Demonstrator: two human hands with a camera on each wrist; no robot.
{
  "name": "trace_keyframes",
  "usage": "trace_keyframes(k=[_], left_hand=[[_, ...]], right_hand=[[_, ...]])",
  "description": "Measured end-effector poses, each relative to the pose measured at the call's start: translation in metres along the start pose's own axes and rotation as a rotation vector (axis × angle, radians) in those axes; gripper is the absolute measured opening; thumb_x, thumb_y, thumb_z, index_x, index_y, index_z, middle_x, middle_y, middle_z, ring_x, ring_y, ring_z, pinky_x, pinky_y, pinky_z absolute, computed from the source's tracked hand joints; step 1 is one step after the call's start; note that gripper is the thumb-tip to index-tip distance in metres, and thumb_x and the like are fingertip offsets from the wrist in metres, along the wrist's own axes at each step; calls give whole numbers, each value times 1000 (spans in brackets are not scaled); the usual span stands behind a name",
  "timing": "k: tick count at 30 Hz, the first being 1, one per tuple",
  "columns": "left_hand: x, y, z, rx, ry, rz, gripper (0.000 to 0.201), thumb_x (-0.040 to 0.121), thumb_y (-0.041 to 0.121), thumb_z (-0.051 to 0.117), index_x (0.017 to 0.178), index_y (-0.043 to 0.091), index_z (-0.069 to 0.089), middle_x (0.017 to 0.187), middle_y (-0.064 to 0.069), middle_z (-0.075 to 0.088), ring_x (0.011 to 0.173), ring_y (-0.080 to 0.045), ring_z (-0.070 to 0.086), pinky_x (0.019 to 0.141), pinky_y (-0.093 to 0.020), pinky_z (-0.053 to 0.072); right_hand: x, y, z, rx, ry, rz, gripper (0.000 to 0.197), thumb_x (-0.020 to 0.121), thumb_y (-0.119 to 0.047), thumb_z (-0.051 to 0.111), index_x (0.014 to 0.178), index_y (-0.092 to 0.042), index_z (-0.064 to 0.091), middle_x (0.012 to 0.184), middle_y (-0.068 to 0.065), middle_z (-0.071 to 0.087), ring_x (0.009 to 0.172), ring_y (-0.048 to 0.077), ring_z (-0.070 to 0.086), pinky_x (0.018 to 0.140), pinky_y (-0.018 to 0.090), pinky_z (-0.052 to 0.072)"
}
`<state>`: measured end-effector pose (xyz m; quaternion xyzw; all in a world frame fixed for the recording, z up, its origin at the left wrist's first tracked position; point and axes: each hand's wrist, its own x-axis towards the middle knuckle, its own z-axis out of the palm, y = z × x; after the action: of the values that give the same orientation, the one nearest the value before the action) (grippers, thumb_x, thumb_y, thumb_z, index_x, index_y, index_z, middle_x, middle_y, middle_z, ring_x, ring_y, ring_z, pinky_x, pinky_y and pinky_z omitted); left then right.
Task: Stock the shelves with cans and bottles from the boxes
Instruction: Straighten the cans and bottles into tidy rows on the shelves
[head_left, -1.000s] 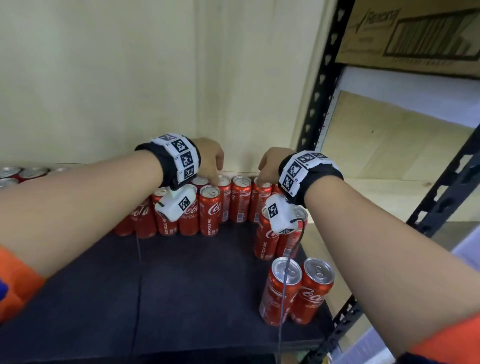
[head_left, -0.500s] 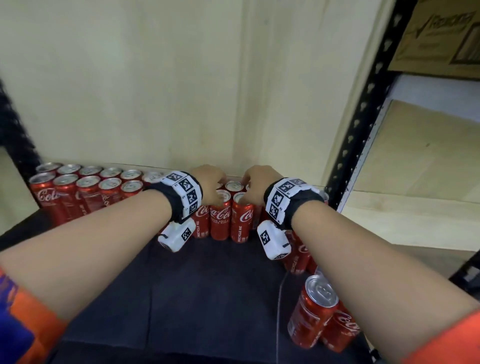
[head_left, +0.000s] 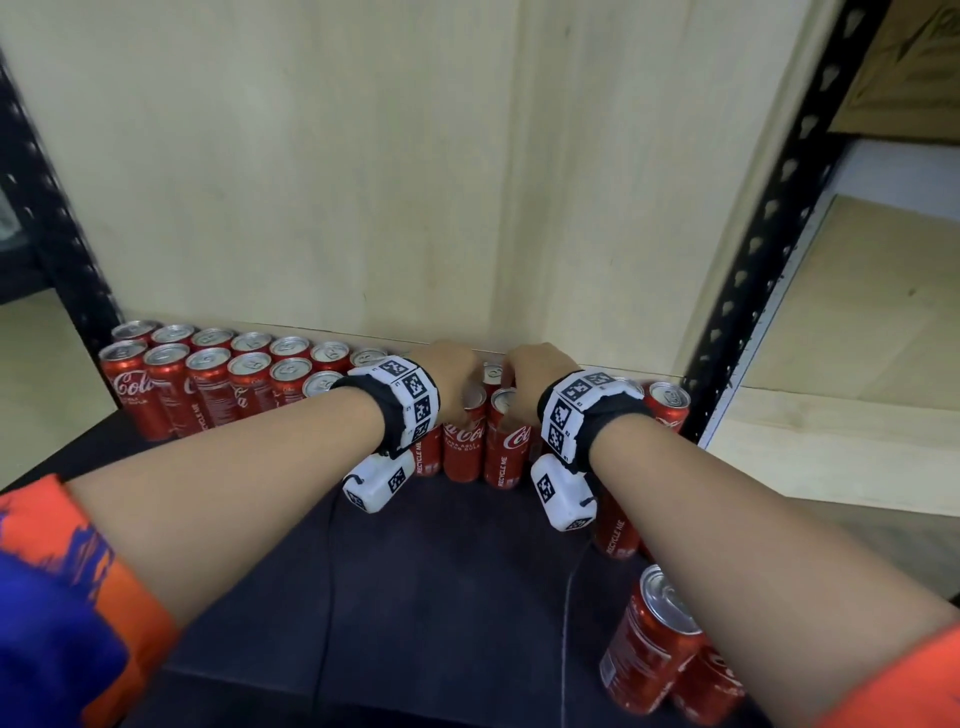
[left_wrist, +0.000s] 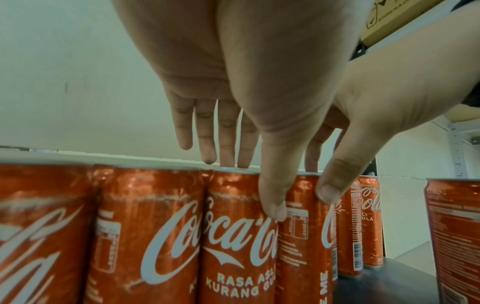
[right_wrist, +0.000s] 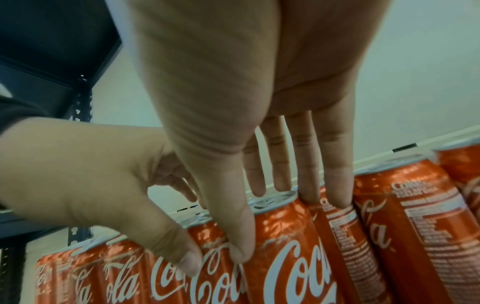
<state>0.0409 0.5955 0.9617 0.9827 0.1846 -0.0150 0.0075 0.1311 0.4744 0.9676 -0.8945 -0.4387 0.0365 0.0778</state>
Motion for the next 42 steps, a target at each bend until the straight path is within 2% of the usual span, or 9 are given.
trace_keyframes(k=[5, 8, 11, 15, 18, 25, 30, 37, 42], left_hand=[[-2, 1, -5, 29, -38, 15, 65, 61, 43, 93, 114, 18, 64, 102, 1, 70, 89, -21, 67, 79, -39, 59], [-4, 2, -2, 21, -41, 34, 60, 65, 37, 92, 112, 16, 62, 102, 0, 67, 87, -20, 64, 66, -32, 52], [-6, 3, 0, 42, -51, 45, 54, 66, 39, 90, 108, 15, 65, 95, 0, 67, 83, -20, 65, 59, -29, 48], [-8, 5, 1, 45, -86, 20, 44, 70, 40, 89, 100, 12, 71, 91, -3, 72, 73, -17, 63, 49, -23, 40], [-11, 7, 2, 40, -79, 30, 43, 71, 39, 89, 100, 13, 70, 91, -3, 71, 72, -17, 62, 48, -23, 39], [-20, 1, -11, 24, -92, 80, 41, 68, 37, 91, 92, 12, 70, 89, -4, 72, 73, -18, 66, 65, -33, 58], [-30, -3, -32, -35, -56, 151, 60, 61, 42, 95, 107, 14, 70, 96, 1, 68, 85, -18, 66, 68, -30, 55], [-50, 0, -50, -175, -62, 287, 57, 53, 46, 97, 100, 19, 77, 93, 4, 73, 83, -12, 68, 75, -32, 60], [-64, 12, -47, -198, -102, 379, 53, 52, 46, 96, 94, 21, 77, 86, 7, 73, 77, -11, 69, 74, -34, 62]], right_hand=[[0, -2, 2, -76, -27, -7, 31, 83, -21, 77, 110, -8, 69, 109, 8, 72, 80, 21, 62, 52, 22, 40], [5, -5, 7, -67, -15, -2, 28, 88, -17, 73, 115, -11, 66, 117, 6, 68, 92, 23, 61, 66, 24, 42], [5, -8, 7, -83, -20, 15, 9, 94, -13, 65, 101, -8, 66, 106, 8, 69, 80, 20, 58, 49, 20, 35], [-3, -11, 6, -100, -73, 4, 35, 80, -20, 82, 111, -8, 71, 101, 7, 73, 85, 22, 69, 65, 28, 52], [-7, -12, 8, -101, -116, 16, 54, 65, -28, 93, 111, -14, 70, 98, 1, 71, 81, 19, 67, 65, 29, 52], [-20, -14, -4, -85, -86, 69, 39, 77, -28, 85, 108, -9, 71, 104, 7, 74, 88, 23, 70, 68, 28, 56], [-38, -16, -28, -108, -139, 125, 62, 67, -40, 92, 117, -10, 72, 110, 5, 74, 96, 23, 70, 85, 38, 60], [-82, -23, -55, -89, -146, 160, 73, 64, -43, 93, 129, -18, 67, 117, 0, 71, 91, 18, 67, 76, 27, 52], [-113, -25, -57, -120, -133, 219, 73, 62, -48, 92, 124, -19, 69, 110, -3, 72, 98, 18, 67, 83, 32, 57]])
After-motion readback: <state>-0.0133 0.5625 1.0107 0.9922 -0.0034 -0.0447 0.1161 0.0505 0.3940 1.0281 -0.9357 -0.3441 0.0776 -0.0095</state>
